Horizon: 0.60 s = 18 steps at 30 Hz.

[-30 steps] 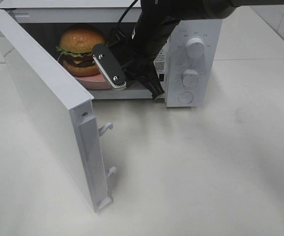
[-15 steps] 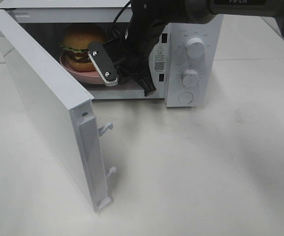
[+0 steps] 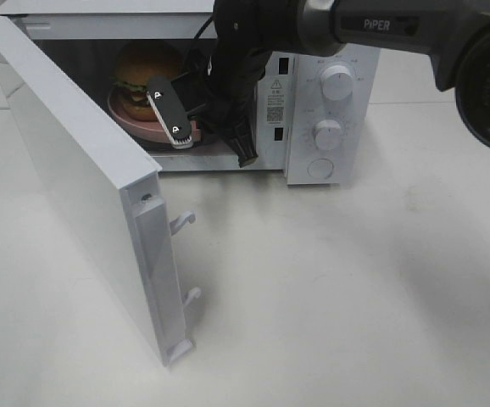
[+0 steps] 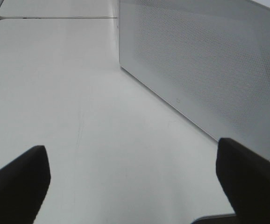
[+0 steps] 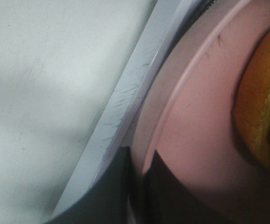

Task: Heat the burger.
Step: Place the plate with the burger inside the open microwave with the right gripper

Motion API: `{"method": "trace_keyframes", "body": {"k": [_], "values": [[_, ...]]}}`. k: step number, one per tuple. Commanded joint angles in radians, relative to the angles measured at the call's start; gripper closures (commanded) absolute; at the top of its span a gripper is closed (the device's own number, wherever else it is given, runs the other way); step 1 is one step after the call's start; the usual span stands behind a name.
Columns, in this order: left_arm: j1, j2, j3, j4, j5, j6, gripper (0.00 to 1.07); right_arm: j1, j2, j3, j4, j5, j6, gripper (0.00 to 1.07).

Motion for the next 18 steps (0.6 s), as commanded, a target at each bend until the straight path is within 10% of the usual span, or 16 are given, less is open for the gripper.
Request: {"method": "trace_keyframes", "body": {"k": [1,18], "values": [[-0.001,-0.016,0.0,0.001,-0.011,-0.007,0.18,0.001,-0.006,-0.029,-0.009,-0.054,0.008,1.07],[-0.001,-0.016,0.0,0.001,-0.011,-0.007,0.18,-0.001,0.052,-0.087,-0.04,-0.096,0.095,0.99]]}}
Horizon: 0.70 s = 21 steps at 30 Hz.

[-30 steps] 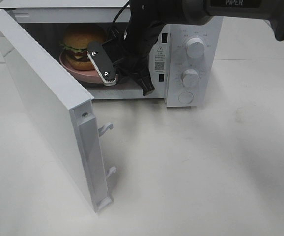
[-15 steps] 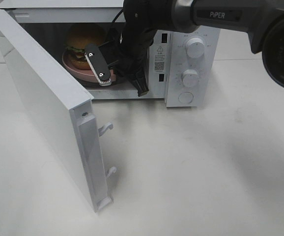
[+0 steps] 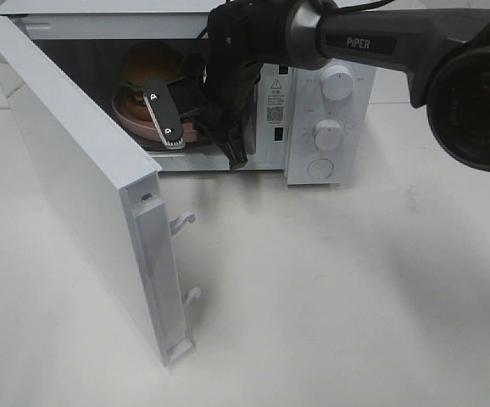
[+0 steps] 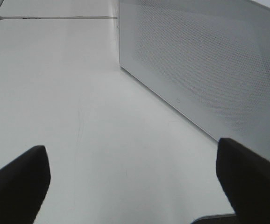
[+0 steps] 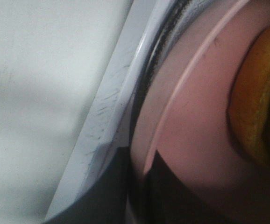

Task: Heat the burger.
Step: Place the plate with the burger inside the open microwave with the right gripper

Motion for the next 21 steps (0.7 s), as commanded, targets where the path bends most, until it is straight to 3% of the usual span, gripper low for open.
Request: {"method": "trace_keyframes", "body": {"k": [1,5,8,10,12,21], "values": [[-0.001,-0.016,0.0,0.001,-0.011,-0.007,0.18,-0.001,-0.013,-0.019,-0.01,-0.068,0.012,0.97],[-0.001,-0.016,0.0,0.001,-0.011,-0.007,0.18,-0.001,-0.013,-0.016,-0.01,-0.068,0.012,0.9],[-0.001,-0.016,0.0,0.001,-0.011,-0.007,0.18,-0.001,-0.013,-0.011,-0.01,-0.067,0.02,0.76],[-0.001,-0.016,0.0,0.001,-0.011,-0.007,0.18,-0.001,-0.013,-0.011,-0.01,-0.065,0.024,0.73],[-0.001,-0.016,0.0,0.001,-0.011,-0.007,0.18,-0.001,-0.016,-0.01,0.001,-0.06,0.031,0.62],[-0.001,-0.016,0.0,0.001,-0.011,-0.007,0.18,-0.001,-0.059,0.083,0.042,-0.093,0.033,0.46]]}}
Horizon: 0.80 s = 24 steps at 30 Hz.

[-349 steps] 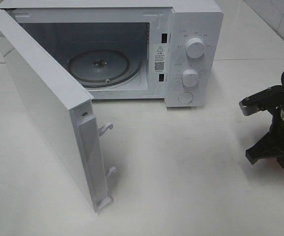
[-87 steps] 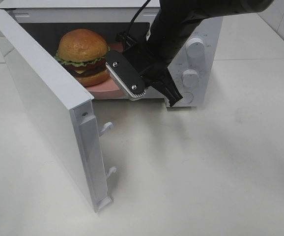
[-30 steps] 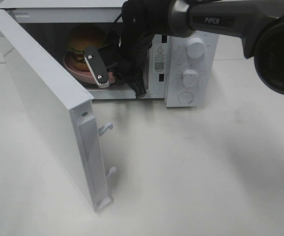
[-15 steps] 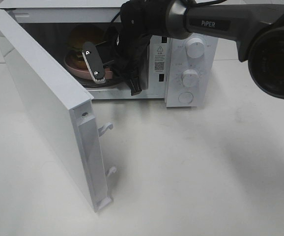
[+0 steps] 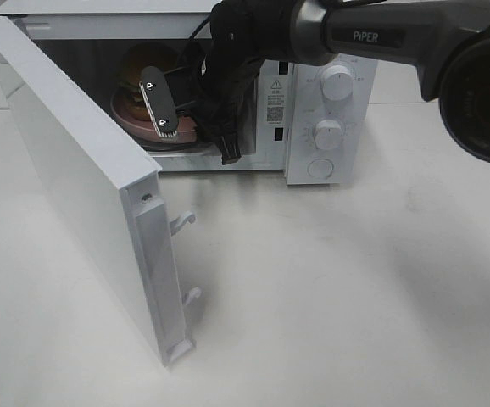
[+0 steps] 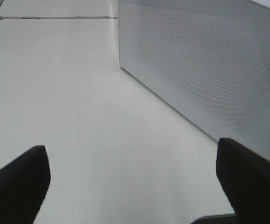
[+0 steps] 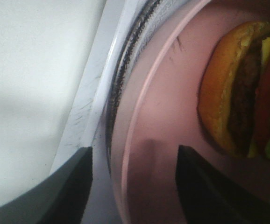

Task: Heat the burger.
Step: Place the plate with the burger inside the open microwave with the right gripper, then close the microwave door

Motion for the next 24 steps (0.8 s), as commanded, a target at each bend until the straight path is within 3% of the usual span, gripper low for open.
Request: {"method": "trace_keyframes", "body": {"k": [1,7,24], "values": [[-0.001,-0.016,0.0,0.001,-0.011,-0.007,0.18,-0.001,-0.034,0.041,0.018,-0.022,0.011,0.44],[-0.001,-0.016,0.0,0.001,-0.011,-0.007,0.18,-0.001,-0.09,0.112,0.02,-0.074,0.026,0.33],[-0.001,-0.016,0.0,0.001,-0.011,-0.007,0.18,0.0,-0.203,0.318,0.048,-0.17,0.038,0.31]]}}
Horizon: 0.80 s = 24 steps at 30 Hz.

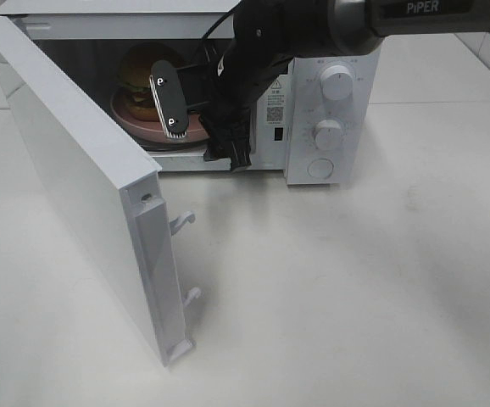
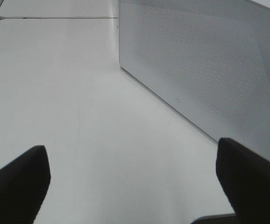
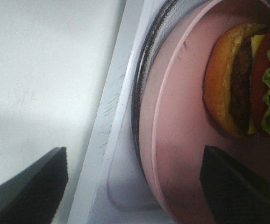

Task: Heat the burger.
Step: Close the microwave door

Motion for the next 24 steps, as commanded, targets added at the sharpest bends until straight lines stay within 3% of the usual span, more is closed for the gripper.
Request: {"method": "trace_keyframes", "body": {"k": [1,24], "values": [[-0.001,-0.016,0.0,0.001,-0.011,-0.007,0.18,0.0,-0.034,0.044,0.006,-0.025,0.008,0.31],[-0.001,-0.016,0.0,0.001,-0.011,-0.007,0.18,0.0,-0.239,0.312,-0.023,-0.111,0.113,0.26]]}}
